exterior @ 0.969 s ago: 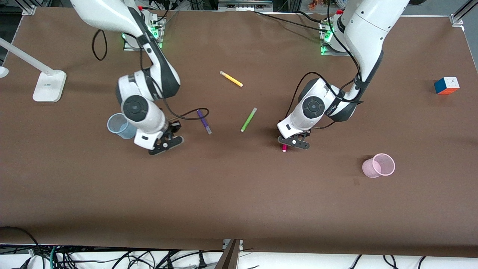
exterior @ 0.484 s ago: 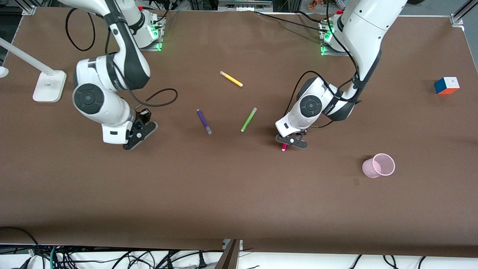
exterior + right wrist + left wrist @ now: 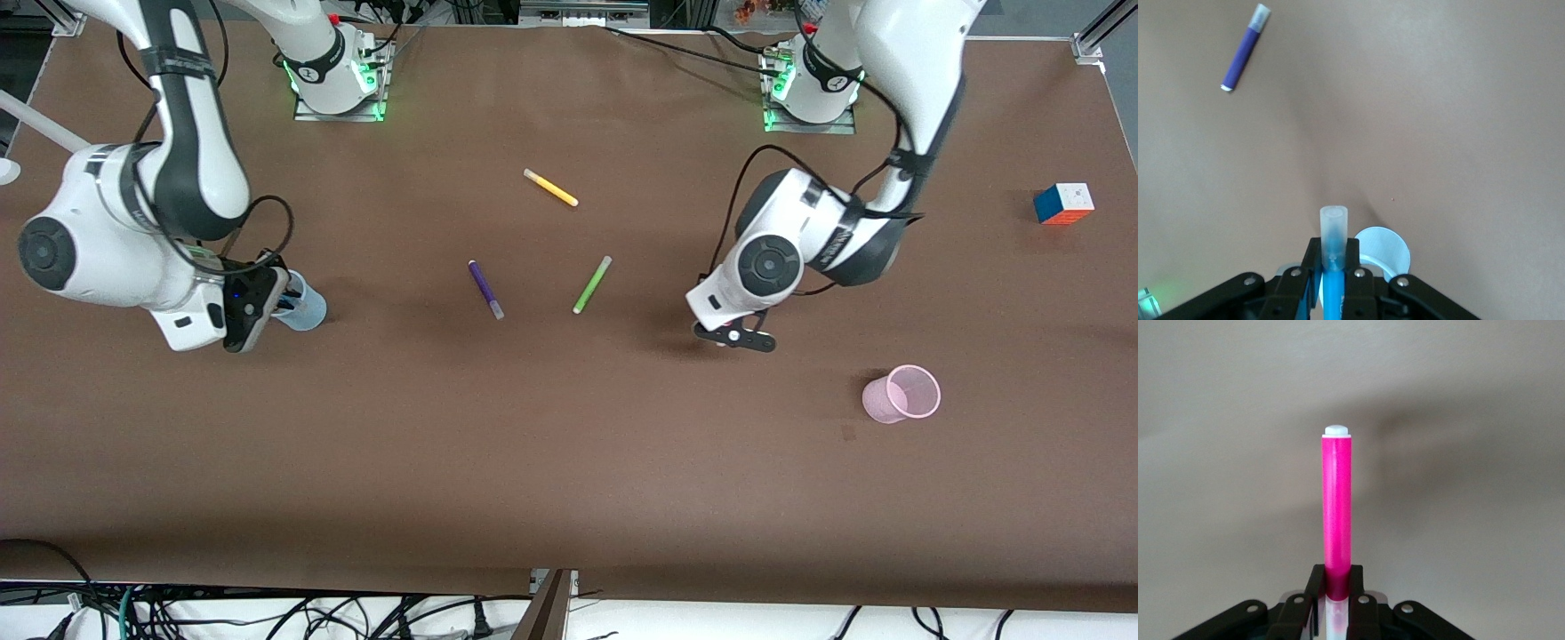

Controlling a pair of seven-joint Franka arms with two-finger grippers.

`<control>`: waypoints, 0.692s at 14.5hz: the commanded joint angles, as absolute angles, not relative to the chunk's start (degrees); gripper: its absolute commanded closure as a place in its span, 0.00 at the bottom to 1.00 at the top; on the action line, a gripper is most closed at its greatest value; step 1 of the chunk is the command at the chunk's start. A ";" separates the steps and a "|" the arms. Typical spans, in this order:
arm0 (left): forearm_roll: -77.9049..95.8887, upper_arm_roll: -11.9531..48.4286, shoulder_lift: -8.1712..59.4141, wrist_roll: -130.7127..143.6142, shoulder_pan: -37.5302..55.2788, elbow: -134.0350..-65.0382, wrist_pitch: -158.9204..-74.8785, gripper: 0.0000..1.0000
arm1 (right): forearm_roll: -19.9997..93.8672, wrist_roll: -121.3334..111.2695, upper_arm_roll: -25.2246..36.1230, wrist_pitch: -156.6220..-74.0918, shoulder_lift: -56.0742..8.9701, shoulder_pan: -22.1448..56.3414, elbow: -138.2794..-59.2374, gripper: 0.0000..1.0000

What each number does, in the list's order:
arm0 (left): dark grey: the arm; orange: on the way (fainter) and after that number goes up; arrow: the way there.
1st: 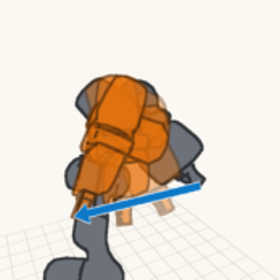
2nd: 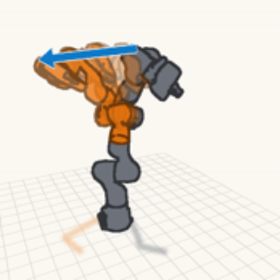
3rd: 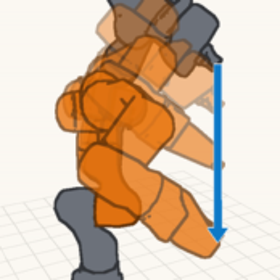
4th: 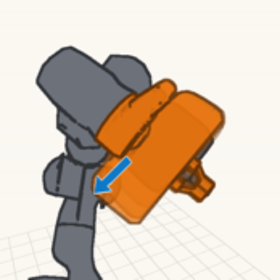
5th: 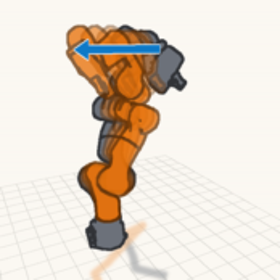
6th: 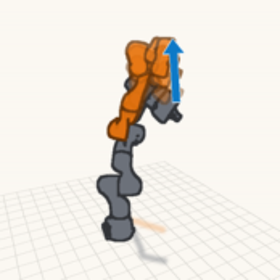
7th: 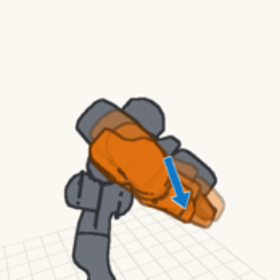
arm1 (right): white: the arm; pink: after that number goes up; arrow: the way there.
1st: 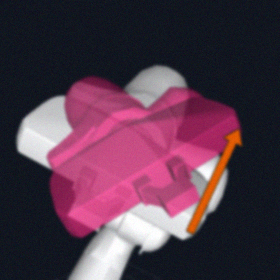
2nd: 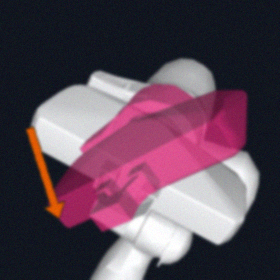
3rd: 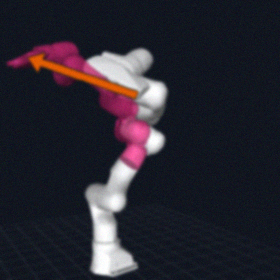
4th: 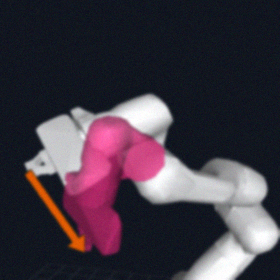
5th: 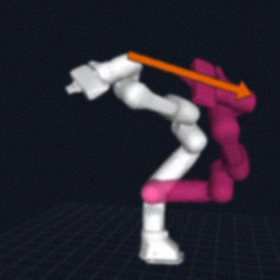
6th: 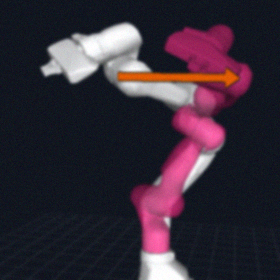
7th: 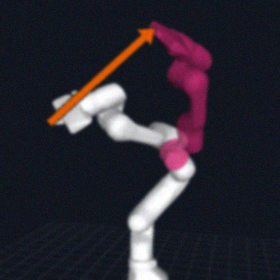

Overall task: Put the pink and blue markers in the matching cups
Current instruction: 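Carry the blue marker to the blue cup while the left gripper carries pink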

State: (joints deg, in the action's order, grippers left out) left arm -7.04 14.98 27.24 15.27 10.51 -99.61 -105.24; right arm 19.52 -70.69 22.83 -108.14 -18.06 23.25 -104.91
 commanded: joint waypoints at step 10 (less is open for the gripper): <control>-36.53 10.20 32.25 -29.49 6.42 -87.37 -85.08 0.99 | 40.25 -106.23 22.68 -103.54 -17.31 13.37 -113.20 1.00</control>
State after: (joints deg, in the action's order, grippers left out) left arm -30.43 10.63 30.21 -21.44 5.78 -90.91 -86.86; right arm 36.96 -100.48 22.92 -104.34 -18.36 15.21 -111.04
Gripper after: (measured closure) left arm 0.828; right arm 0.828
